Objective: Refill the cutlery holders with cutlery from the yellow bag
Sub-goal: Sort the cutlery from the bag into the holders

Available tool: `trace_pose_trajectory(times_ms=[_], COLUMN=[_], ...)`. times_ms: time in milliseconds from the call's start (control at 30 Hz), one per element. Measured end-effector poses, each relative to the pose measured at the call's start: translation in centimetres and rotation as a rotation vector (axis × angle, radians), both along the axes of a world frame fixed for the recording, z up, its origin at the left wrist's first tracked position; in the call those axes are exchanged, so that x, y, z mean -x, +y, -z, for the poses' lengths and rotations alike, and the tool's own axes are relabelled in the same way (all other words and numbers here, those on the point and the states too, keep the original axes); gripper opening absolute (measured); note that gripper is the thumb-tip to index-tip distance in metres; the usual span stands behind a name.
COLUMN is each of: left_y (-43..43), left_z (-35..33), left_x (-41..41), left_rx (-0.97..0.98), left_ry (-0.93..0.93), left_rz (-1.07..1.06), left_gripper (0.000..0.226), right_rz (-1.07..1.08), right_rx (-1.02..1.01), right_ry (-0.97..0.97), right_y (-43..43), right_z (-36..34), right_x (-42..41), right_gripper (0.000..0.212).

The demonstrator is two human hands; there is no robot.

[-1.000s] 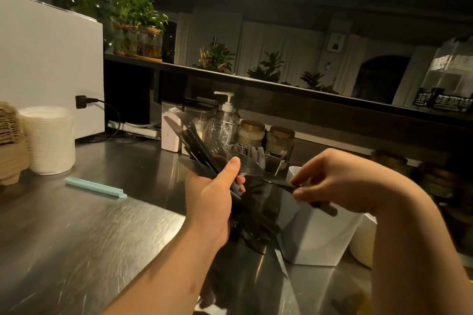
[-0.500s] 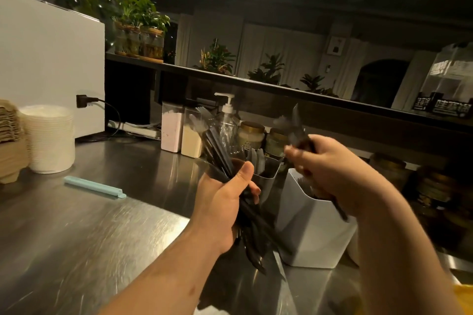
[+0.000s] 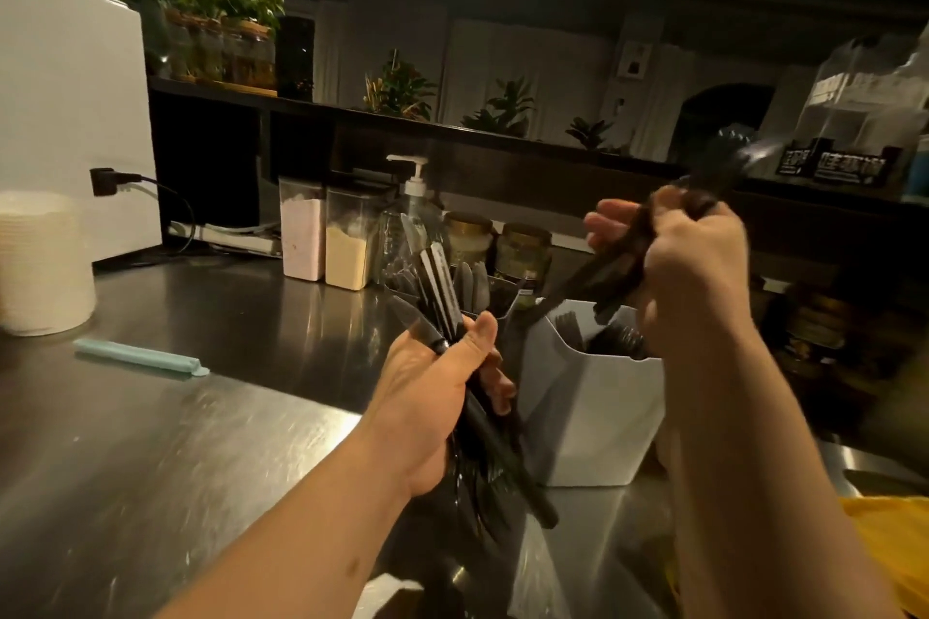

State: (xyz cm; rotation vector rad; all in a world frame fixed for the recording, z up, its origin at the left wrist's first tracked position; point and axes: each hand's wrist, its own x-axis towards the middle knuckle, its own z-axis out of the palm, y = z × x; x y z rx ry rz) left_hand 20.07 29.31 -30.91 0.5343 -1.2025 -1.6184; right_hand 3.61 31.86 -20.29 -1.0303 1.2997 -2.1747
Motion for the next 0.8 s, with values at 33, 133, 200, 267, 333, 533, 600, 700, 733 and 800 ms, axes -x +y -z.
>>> trace_pose_trajectory(times_ms=[33, 133, 200, 267, 333, 533, 600, 700, 733, 800], left_y=[-0.1, -0.1, -0.2, -0.4, -0.5, -0.7, -0.8, -1.0, -1.0, -1.1], left_z=[0.1, 0.5, 0.6, 0.7, 0.7, 0.9, 0.7, 0.7, 0.7, 0.7], left_x=[0.1, 0.3, 0.5, 0.5, 0.5, 0.5, 0.4, 0.3, 0.3, 0.3], left_rx=[0.026, 0.01, -0.003, 0.012, 0.021, 0.001, -0.004, -0.025, -0.031, -0.035], left_ry=[-0.016, -0.013, 0.003, -0.002, -0.014, -0.019, -0.019, -0.013, -0.014, -0.009], left_rz=[0.003, 0.067, 0.089, 0.087, 0.078, 0.051, 0.029, 0.009, 0.008, 0.011], left_gripper=[0.031, 0.032, 0.032, 0.03, 0.028, 0.029, 0.029, 0.028, 0.028, 0.027], right_rz=[0.005, 0.034, 0.037, 0.006, -0.03, 0.124, 0.059, -0.026, -0.001, 0.076], right_rx=[0.068, 0.205, 0.245, 0.249, 0.197, -0.037, -0.212, -0.405, -0.417, -0.396], right_ry=[-0.049, -0.114, -0.121, -0.101, -0.047, 0.024, 0.052, 0.109, 0.14, 0.211], right_y=[0.1, -0.2, -0.5, -0.8, -1.1, -1.8, -1.8, -2.1, -2.1, -2.1], right_z=[0.0, 0.4, 0.9, 1.3, 1.8, 2.3, 2.6, 3.3, 3.4, 3.3], right_x=[0.6, 1.7, 2.1, 2.2, 2.0, 2.6, 3.0, 3.2, 3.2, 3.4], right_gripper=[0.011, 0.012, 0.015, 0.021, 0.023, 0.011, 0.01, 0.019, 0.023, 0.034])
